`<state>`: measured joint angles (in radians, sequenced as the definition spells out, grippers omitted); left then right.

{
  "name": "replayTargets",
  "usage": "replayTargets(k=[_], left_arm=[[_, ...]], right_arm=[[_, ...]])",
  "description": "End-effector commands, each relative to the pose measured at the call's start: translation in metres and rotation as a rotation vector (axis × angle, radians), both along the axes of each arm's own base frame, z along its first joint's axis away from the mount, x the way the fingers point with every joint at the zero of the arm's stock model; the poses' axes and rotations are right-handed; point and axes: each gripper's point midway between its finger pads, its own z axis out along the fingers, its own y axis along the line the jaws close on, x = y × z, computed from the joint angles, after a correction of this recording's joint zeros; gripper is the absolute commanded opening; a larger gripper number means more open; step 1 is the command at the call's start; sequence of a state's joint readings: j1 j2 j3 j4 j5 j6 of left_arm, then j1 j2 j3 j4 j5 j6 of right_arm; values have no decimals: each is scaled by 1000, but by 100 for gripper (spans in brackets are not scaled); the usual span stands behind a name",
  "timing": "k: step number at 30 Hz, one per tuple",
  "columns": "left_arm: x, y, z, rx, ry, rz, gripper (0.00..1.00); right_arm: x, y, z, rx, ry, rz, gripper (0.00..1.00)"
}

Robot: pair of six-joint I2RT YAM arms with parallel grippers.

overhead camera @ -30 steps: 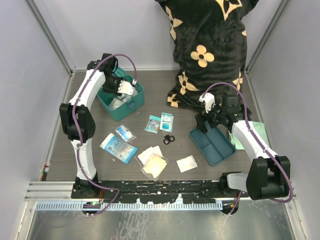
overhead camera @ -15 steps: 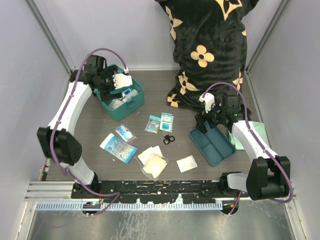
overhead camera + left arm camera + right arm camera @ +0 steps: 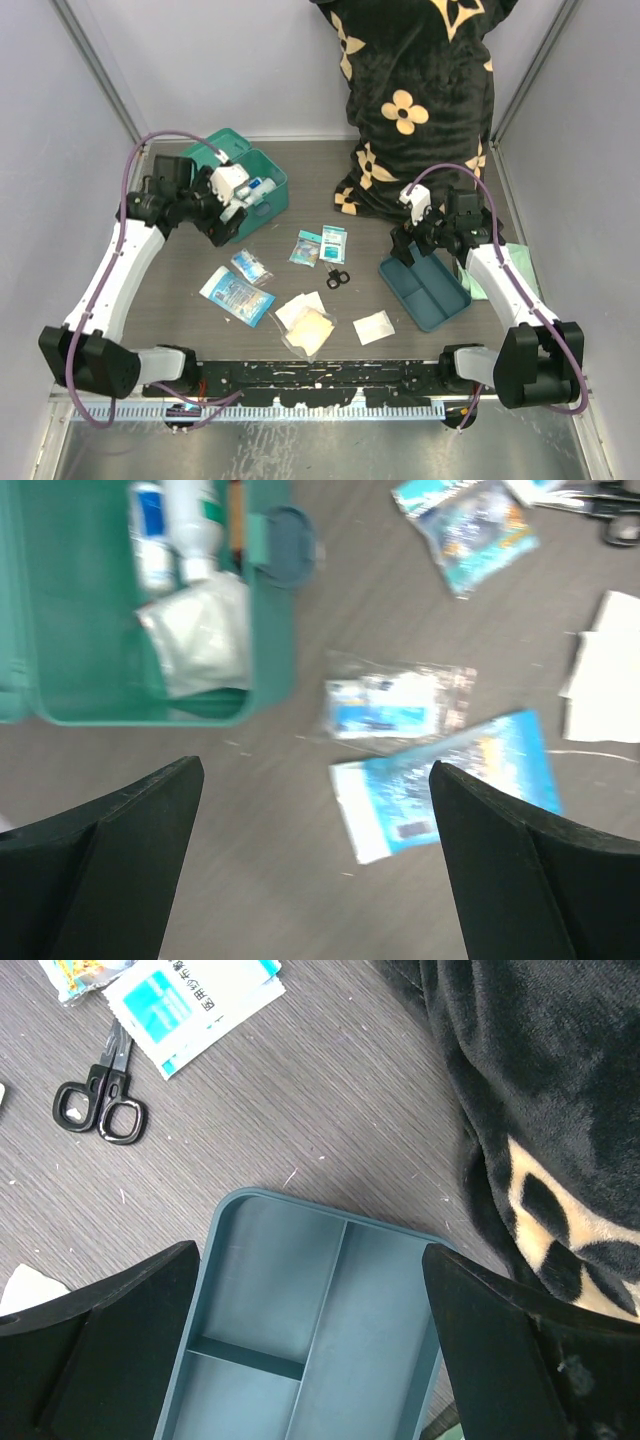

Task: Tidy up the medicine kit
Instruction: Pick up the medical item at the center of the board.

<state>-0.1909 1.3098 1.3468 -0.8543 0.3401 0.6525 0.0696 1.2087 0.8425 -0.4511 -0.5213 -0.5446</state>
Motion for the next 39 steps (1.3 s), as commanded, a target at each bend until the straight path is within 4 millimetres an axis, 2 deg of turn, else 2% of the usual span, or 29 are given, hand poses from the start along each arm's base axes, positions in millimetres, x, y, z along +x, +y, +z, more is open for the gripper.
replayTargets(k=[1,7,12,17,23,26,27,31,39], left_arm=[[-46,-26,-3,-172,89,-7,98],[-87,-45,-35,-193,189,-82,98],[-107,-61,-62,-175,250,-160,98],[-116,-81,-85,-180,296,-230,99],[-131,-108,-101,-161,357,-328,88],[-141,-123,-109,-145,386,-382,79],[-144,-127,-119,-124,419,-396,77],[-158,-143,-136,-77,449,-474,69],[-179,-164,-168,62,442,-620,66]], right_arm=[[5,5,26,30,-71,15,100],[5,5,26,32,-73,19,100],[5,5,25,26,-73,19,100],[5,4,23,22,-71,19,100],[6,2,19,13,-59,12,100],[7,0,17,3,-57,7,100],[7,0,16,0,-56,6,100],[9,-2,11,-13,-46,-1,100],[10,-5,4,-30,-30,-10,100]])
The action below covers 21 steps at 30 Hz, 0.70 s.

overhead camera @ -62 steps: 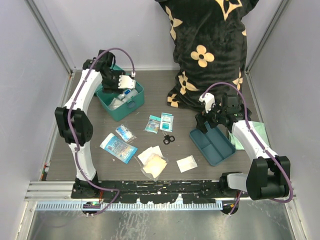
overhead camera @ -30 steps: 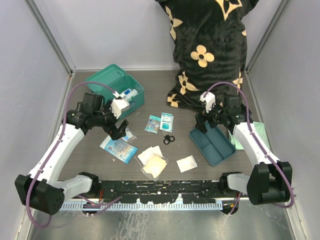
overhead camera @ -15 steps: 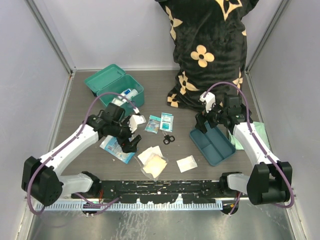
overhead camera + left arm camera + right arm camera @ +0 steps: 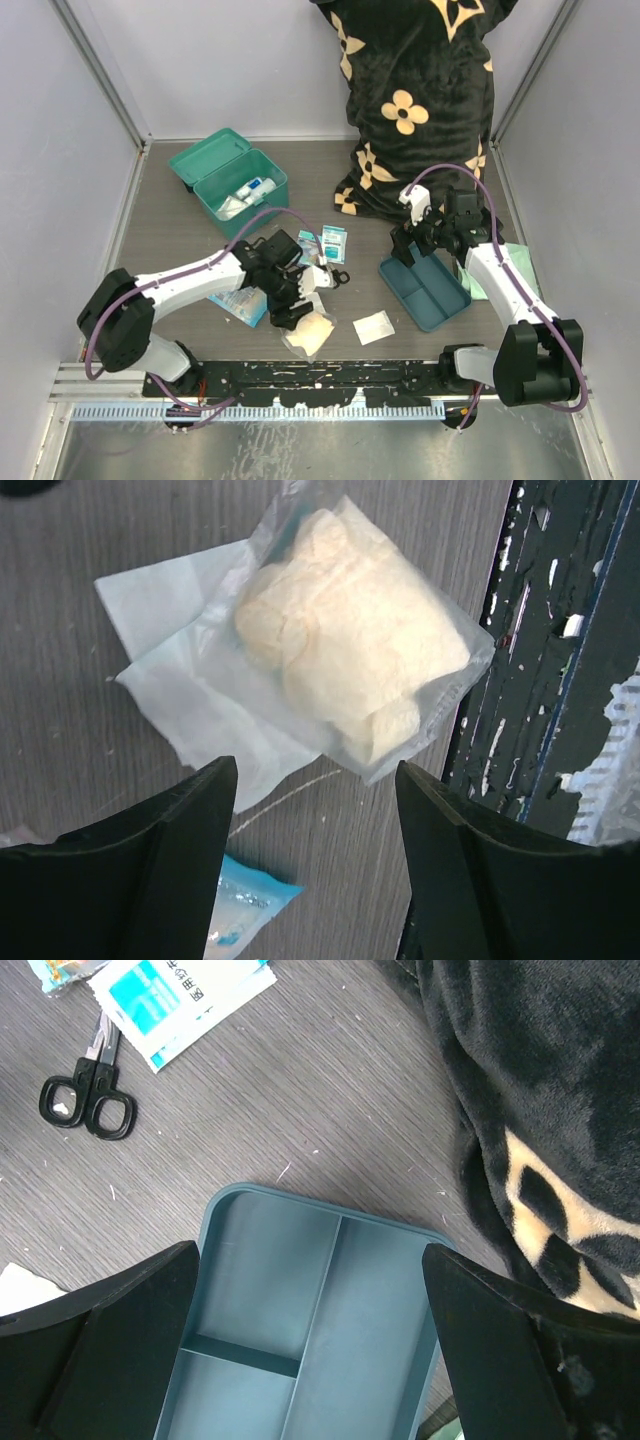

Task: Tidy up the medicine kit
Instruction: Pick up the medical item at the center of the board.

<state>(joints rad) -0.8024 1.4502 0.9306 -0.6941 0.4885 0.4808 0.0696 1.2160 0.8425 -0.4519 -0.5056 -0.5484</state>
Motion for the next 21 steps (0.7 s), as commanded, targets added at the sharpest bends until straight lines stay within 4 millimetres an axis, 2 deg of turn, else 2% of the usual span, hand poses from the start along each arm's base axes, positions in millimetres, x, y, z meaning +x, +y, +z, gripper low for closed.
replayTargets(k=[1,6,15,21], left_arm=[[-1,-18,-7,-9,-70,-96,65],[-19,-22,-19,28,-79,-187,60],[-16,-22,-42,106,-197,-247,68],[-19,-15,-58,170,-284,-316,59]], right_arm=[[9,-3,7,-18,-34,-2,100],[9,-3,7,-21,-38,0,100],[8,-4,6,-26,-37,0,100],[9,-5,5,-29,-32,-1,100]])
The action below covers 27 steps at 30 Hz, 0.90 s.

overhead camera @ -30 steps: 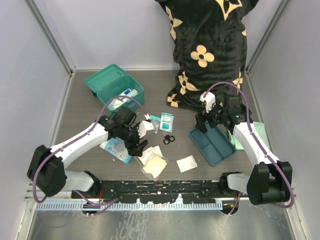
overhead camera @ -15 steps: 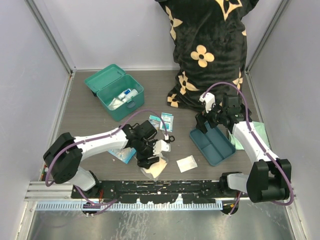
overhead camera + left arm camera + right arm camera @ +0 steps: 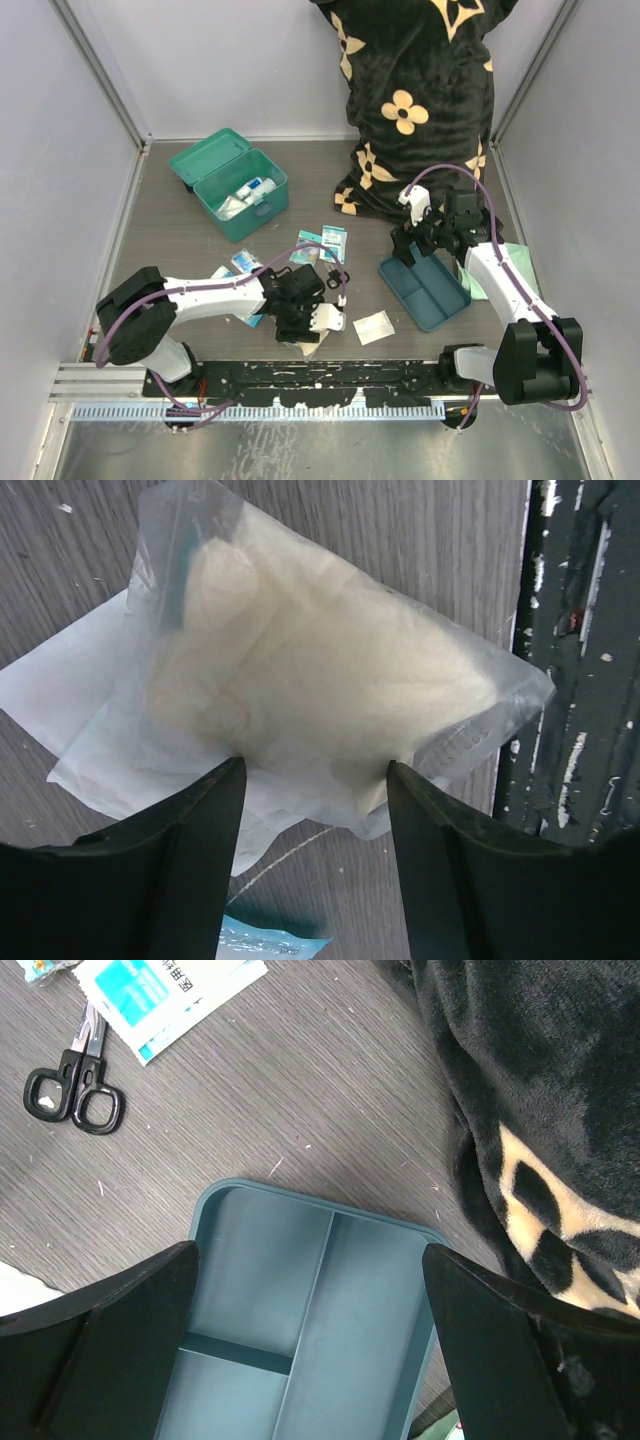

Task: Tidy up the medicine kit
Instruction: Pick up the medical item at the center of the board.

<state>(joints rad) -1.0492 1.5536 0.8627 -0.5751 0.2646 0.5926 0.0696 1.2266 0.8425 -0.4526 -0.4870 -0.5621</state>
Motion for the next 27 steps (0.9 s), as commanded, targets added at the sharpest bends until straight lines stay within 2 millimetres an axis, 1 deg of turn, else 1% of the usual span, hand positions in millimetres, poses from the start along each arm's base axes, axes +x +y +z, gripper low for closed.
replayTargets(k=[1,4,8,14,19,23,27], left_arm=[[6,-2,-8,10,-99,-59,56],[6,-2,-7,13,-114,-66,46],[6,-2,-2,16,-117,-74,35],[5,-4,9,18,-104,-86,22],[6,-6,20,17,-102,-94,14],[7,-9,32,6,-87,-88,12],[14,-13,50,-34,-69,-59,10]], right_arm=[[7,-2,9,-9,-33,3,100],[7,-1,8,-9,-30,3,100],[7,-1,7,-8,-25,5,100],[7,-1,6,-10,-23,4,100],[7,-1,6,-10,-23,5,100],[7,-2,5,-12,-19,2,100],[7,-3,5,-15,-20,1,100]])
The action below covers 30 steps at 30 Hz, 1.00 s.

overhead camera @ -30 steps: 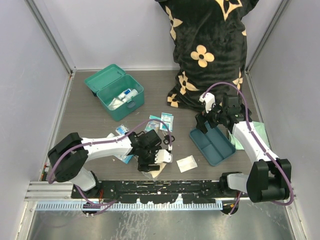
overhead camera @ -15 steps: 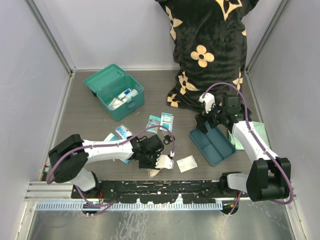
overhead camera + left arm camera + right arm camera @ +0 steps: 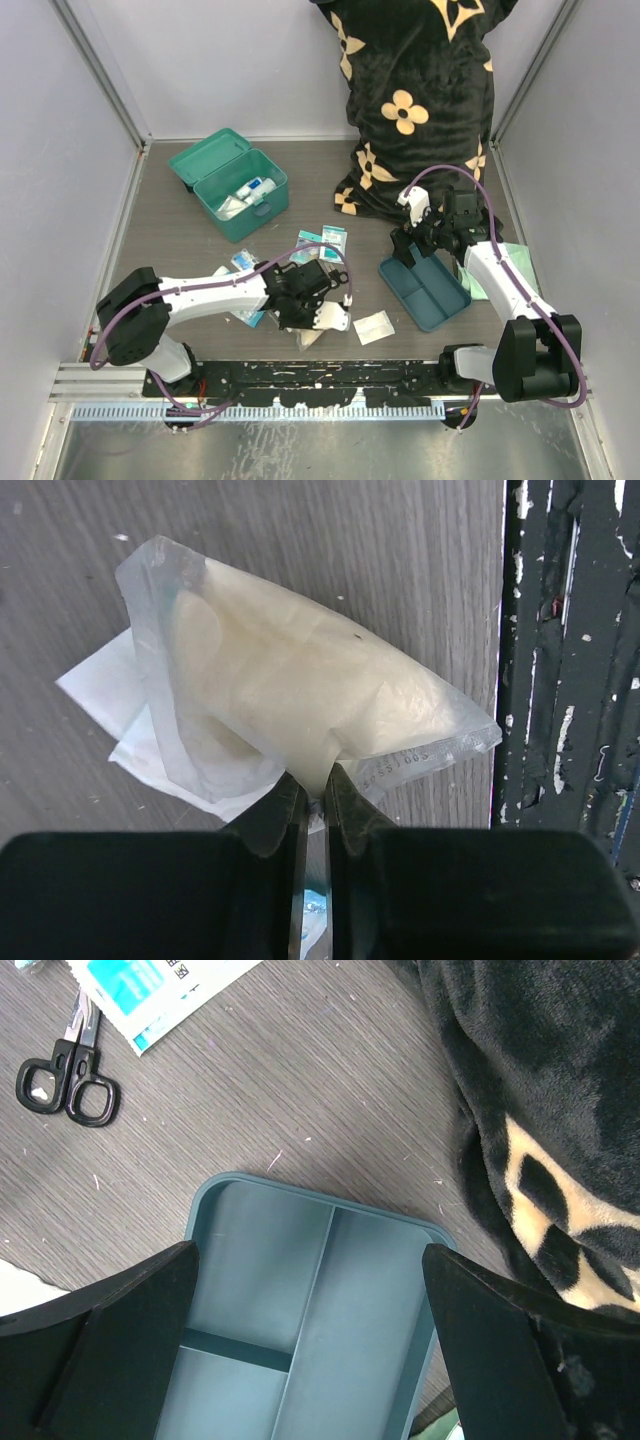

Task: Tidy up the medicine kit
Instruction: Pick up the medical item at the center of the board, then place the medical item at the medicine box.

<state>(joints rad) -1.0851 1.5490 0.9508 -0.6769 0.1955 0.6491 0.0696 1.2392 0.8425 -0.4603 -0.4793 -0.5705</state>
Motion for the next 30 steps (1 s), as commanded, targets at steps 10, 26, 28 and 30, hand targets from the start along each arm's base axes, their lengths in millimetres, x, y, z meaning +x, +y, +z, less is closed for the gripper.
replayTargets(k=[10,26,28,30], left_arm=[[84,2,93,-241,-30,304,7],[256,120,178,-374,-252,1047,4],[269,135,178,-360,-256,1110,4],[280,148,173,-344,-252,1161,5]], right_arm=[[8,-1,11,-2,-38,2,100],[7,1,13,5,-41,8,100],[7,1,13,6,-41,9,100],[7,1,13,6,-40,10,100]])
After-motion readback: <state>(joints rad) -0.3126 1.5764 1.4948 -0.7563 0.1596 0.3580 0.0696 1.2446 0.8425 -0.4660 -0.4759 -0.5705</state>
